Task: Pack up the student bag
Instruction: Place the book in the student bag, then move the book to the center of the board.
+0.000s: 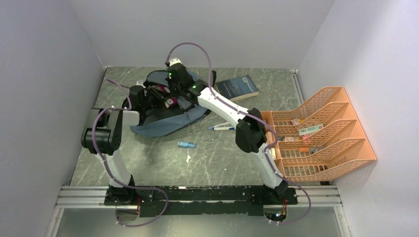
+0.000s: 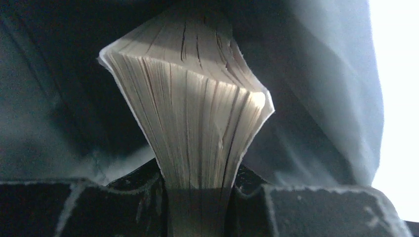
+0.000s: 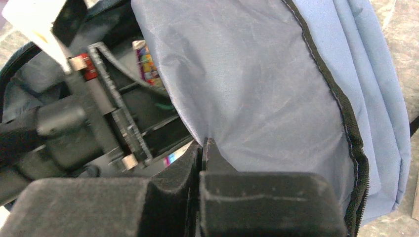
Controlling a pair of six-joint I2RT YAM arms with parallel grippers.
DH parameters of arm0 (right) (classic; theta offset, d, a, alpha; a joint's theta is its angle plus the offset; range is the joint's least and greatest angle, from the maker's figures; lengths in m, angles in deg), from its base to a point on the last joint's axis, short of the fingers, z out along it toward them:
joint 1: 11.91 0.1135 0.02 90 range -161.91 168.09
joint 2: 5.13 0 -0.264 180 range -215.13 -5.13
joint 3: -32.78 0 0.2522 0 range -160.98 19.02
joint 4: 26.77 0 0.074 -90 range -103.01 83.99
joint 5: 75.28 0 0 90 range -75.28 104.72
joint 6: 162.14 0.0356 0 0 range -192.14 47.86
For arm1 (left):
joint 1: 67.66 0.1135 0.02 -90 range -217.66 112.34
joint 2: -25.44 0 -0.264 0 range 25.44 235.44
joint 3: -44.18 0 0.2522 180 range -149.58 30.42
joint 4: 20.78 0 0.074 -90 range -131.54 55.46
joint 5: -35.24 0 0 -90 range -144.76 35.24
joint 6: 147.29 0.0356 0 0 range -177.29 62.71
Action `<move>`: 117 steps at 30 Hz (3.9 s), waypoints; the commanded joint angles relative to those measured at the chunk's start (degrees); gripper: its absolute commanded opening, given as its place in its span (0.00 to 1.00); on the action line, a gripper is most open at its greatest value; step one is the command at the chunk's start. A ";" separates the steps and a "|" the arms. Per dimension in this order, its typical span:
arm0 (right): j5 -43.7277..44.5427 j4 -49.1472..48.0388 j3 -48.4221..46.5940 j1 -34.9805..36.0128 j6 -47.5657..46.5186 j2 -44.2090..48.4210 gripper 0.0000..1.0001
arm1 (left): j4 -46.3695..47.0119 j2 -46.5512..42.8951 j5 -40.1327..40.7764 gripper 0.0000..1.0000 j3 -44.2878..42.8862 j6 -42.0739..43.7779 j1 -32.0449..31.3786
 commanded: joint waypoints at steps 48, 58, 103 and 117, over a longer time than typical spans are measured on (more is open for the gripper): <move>-3.34 -3.61 1.11 -0.11 -5.60 -0.58 0.00 | -52.53 -19.95 10.08 0.95 -15.67 32.96 7.98; -8.94 -3.97 2.98 -0.55 -11.97 0.69 0.34 | -54.93 -22.18 10.17 0.96 -26.46 31.99 7.87; -4.99 -10.26 17.45 -41.49 2.83 -0.60 0.84 | -43.65 -21.46 3.63 0.93 -18.76 43.76 2.18; -19.61 -3.83 2.82 -47.41 -6.77 -13.03 0.83 | -41.21 -20.95 -0.76 0.87 -17.62 43.75 1.83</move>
